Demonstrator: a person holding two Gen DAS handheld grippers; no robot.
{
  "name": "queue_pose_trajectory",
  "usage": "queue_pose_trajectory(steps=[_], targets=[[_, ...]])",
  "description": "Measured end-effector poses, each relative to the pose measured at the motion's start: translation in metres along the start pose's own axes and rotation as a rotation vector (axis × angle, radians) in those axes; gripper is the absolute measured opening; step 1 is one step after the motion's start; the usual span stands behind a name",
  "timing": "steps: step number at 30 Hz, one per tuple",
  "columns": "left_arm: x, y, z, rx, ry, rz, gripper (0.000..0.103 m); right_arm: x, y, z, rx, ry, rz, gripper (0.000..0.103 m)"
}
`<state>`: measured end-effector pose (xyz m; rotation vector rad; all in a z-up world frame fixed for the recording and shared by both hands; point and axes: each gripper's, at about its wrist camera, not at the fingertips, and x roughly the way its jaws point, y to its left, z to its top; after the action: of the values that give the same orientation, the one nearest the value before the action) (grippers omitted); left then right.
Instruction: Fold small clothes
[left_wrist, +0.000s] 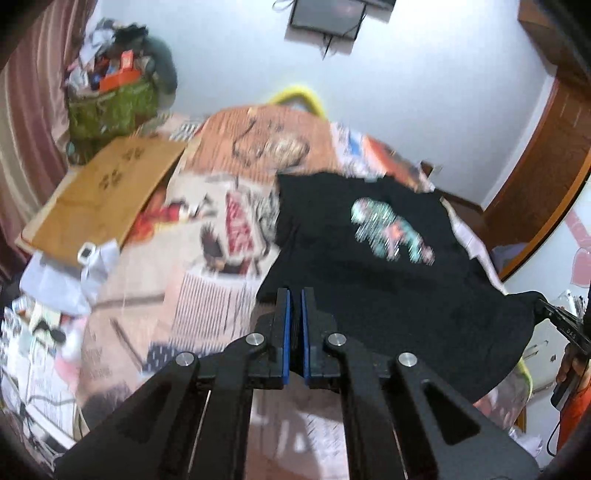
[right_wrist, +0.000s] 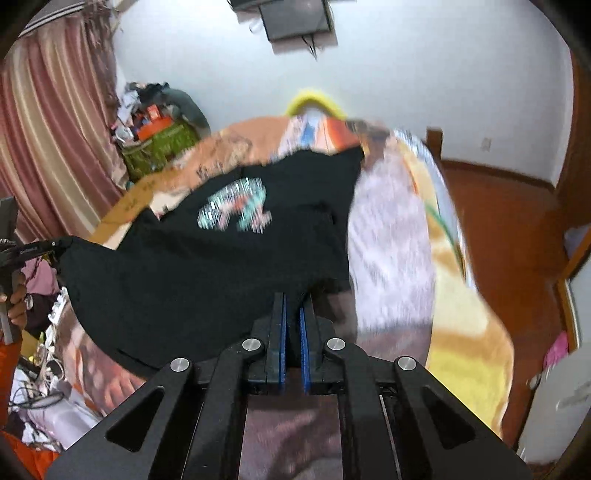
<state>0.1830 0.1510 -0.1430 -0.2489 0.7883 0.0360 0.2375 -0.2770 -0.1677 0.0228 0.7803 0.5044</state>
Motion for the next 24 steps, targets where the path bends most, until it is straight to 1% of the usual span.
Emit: queue_pose_trajectory(steps=[4, 8, 11, 17, 22, 24], targets=[[-0.013, -0.017, 0.030, 0.019, -0.063, -0.032, 0.004, -0.004, 0.007, 0.023, -0.018, -0.059, 0.007, 0.005], [-0.022, -0.032, 0.060, 0.051, -0.130, -0.037, 0.004, -0.007, 0.010, 0.051, -0.042, -0.124, 0.002, 0.005], [-0.020, -0.041, 0.084, 0.067, -0.168, -0.020, 0.004, -0.004, 0.009, 0.071, -0.049, -0.165, -0.006, 0.005], [0.008, -0.042, 0.124, 0.050, -0.176, 0.024, 0.004, 0.010, 0.001, 0.109, -0.053, -0.213, -0.028, 0.005], [0.045, -0.036, 0.155, 0.043, -0.178, 0.074, 0.004, 0.033, -0.005, 0.138, -0.064, -0.221, -0.047, 0.005], [0.060, -0.033, 0.165, 0.031, -0.172, 0.080, 0.004, 0.044, -0.007, 0.150, -0.071, -0.220, -0.057, 0.005]])
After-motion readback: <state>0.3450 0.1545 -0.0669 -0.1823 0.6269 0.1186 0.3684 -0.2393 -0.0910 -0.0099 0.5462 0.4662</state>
